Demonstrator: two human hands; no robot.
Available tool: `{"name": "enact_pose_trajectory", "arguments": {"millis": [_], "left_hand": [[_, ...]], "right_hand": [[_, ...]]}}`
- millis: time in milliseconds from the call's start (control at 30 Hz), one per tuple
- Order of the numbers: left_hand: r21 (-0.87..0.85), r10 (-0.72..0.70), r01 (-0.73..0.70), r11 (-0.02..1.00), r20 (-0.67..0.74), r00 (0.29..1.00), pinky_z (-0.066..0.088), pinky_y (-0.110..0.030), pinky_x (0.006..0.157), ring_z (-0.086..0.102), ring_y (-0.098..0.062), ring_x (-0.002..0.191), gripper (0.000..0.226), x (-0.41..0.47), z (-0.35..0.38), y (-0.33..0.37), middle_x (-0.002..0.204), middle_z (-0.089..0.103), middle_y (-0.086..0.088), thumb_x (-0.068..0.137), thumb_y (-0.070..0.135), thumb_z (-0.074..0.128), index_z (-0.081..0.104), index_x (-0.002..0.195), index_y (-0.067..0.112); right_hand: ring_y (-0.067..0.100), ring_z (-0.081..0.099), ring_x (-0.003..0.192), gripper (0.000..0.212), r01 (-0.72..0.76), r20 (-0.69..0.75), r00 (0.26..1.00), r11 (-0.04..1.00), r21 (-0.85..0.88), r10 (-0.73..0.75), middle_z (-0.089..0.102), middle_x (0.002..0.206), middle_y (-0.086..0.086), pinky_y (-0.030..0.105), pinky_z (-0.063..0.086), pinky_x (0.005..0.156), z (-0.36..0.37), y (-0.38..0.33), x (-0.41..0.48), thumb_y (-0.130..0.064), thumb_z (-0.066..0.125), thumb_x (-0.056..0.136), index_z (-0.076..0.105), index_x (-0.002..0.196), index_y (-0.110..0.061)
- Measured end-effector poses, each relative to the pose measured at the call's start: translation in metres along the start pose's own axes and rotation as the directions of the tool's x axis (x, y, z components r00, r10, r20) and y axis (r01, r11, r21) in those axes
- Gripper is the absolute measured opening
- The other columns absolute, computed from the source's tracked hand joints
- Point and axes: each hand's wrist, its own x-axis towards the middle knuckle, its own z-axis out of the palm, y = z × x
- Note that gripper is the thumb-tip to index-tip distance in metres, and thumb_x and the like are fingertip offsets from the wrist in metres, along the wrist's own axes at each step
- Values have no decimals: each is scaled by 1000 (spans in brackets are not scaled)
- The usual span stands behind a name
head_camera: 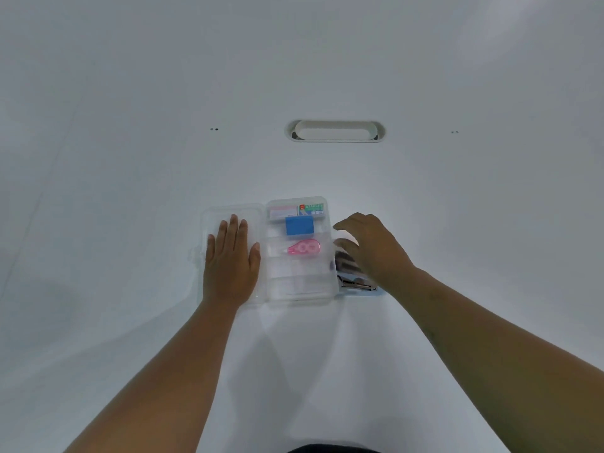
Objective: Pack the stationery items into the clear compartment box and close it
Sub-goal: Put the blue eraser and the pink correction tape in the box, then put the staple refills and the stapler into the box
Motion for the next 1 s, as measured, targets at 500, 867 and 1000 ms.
{"name": "enact_pose_trajectory", "arguments": {"millis": [500,867,1000], "left_hand": [[-23,253,-258,966,-123,960,41,-44,97,47,-30,117,36,21,-29,60,120,60,-9,88,25,53,53,122,12],[128,599,-631,765,216,771,34,-43,87,46,-28,108,17,13,-9,129,107,63,5,86,30,61,68,97,21],[156,585,-664,731,357,728,28,-41,88,40,-24,109,21,21,-9,139,107,63,8,89,35,56,64,104,25]], "right_hand": [[23,50,92,13,-153,99,984,987,55,147,60,97,3,39,49,78,4,48,-41,-12,62,84,66,96,-13],[26,50,86,9,-167,-12,986,984,60,168,59,92,8,39,50,74,1,77,-53,-7,57,85,65,89,-10],[28,50,81,7,-182,-81,980,983,-10,181,57,88,9,43,51,67,-4,93,-62,-3,57,81,61,86,-7]]}}
